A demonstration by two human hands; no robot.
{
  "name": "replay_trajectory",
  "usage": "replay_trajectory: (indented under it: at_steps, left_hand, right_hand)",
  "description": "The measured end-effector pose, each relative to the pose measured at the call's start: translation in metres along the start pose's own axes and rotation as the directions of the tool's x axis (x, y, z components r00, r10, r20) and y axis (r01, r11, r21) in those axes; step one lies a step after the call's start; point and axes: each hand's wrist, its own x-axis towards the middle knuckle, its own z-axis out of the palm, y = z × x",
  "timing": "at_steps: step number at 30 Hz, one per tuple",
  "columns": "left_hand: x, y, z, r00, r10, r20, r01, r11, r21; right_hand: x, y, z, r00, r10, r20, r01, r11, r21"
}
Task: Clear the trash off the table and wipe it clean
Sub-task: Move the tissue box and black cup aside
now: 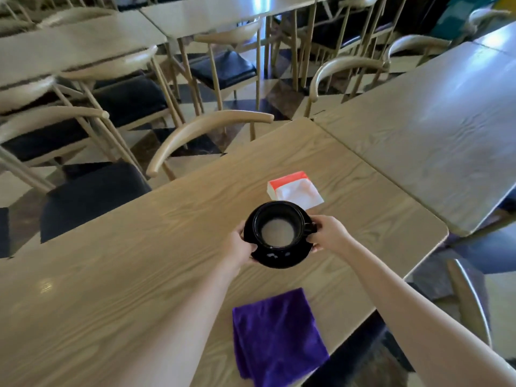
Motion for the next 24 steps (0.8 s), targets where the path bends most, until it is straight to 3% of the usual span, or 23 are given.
replay_trajectory:
  at_steps: [9, 24]
  left_hand:
    - [0.024, -0.013, 0.076, 0.994, -0.089, 0.059, 0.086, 0.995, 0.045]
    - [0.039, -0.025, 0.106, 0.999, -0.019, 0.035, 0.014, 0.991, 0.131]
  right_hand:
    - [0.007, 0.069, -0.045, 0.991, 0.127, -0.046, -0.126, 0.992, 0.031]
    - [0.026, 0.111, -0.058, 0.981, 0.19, -0.035, -0.187, 0.981, 0.058]
